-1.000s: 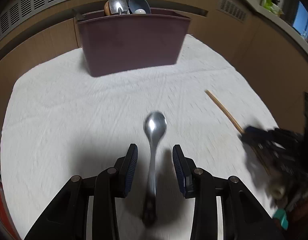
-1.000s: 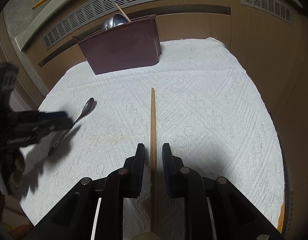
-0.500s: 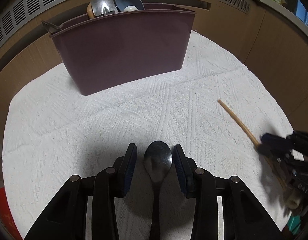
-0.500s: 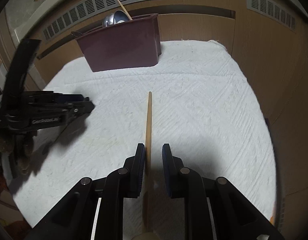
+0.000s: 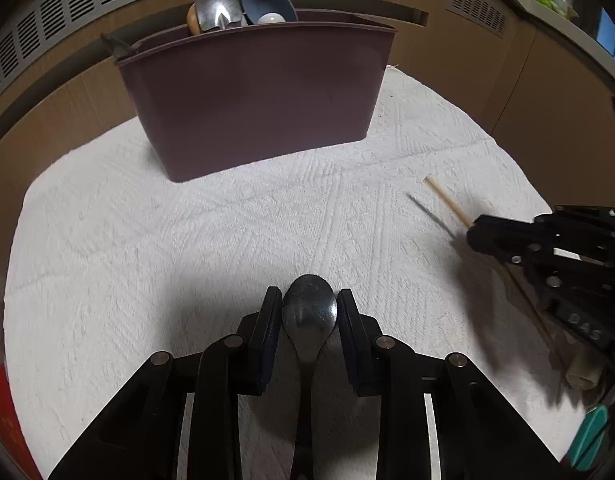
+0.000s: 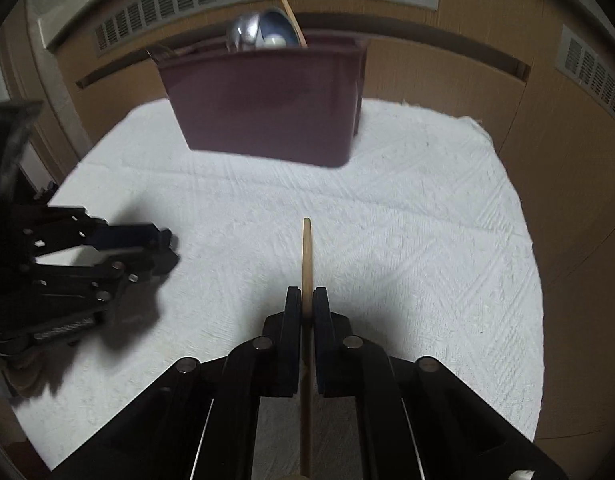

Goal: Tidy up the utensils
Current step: 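Close the left tool on the metal spoon bowl while the right tool grasps the chopstick, then lift the metal spoon with the left tool while the right tool carries the chopstick over the caddy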

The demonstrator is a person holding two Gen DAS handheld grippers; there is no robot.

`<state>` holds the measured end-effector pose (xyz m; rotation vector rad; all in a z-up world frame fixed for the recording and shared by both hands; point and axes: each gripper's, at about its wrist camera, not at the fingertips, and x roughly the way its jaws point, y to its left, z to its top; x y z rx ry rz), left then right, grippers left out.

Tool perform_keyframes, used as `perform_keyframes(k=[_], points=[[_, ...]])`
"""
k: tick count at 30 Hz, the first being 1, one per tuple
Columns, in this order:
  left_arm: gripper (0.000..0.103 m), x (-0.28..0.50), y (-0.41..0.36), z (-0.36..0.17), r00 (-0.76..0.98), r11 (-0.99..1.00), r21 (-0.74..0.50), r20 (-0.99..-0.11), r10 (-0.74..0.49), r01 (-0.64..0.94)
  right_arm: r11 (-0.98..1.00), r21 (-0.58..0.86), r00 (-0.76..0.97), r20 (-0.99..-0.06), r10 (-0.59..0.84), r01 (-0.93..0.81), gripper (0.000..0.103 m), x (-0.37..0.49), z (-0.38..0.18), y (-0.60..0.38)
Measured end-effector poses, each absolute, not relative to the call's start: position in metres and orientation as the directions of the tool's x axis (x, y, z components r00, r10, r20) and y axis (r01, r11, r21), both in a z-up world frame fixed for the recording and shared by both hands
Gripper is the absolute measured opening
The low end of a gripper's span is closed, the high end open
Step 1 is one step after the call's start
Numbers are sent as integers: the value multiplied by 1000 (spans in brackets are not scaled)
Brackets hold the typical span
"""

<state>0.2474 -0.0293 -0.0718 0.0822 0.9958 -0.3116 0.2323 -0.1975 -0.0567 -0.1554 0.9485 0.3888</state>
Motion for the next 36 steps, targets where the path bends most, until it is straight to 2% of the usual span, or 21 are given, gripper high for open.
perform_keyframes(k=[5,9,17,21,26,30,36], points=[[29,231,-13,-59,527,949,-184,-797,-297,257,909,151,560,-745,363,-389,6,213,-24,-214],[29,203,4,-25,618,930,-268,-696,-367,251,903,197,615,-675,407,-382,6,199,4,-226],[29,182,27,50,786,937,-241,-514,-345,254,906,190,709,-570,415,-378,6,201,49,-226],[29,207,37,121,863,927,-262,-362,-353,269,893,158,780,-439,445,-421,6,214,110,-220],[29,254,49,179,933,915,-309,-165,-321,260,896,78,855,-272,442,-438,6,246,181,-206],[29,304,54,173,936,911,-339,-171,-307,237,894,94,866,-223,447,-438,6,290,189,-192],[29,353,65,130,921,908,-375,-255,-295,187,907,104,872,-250,420,-407,6,346,155,-176]])
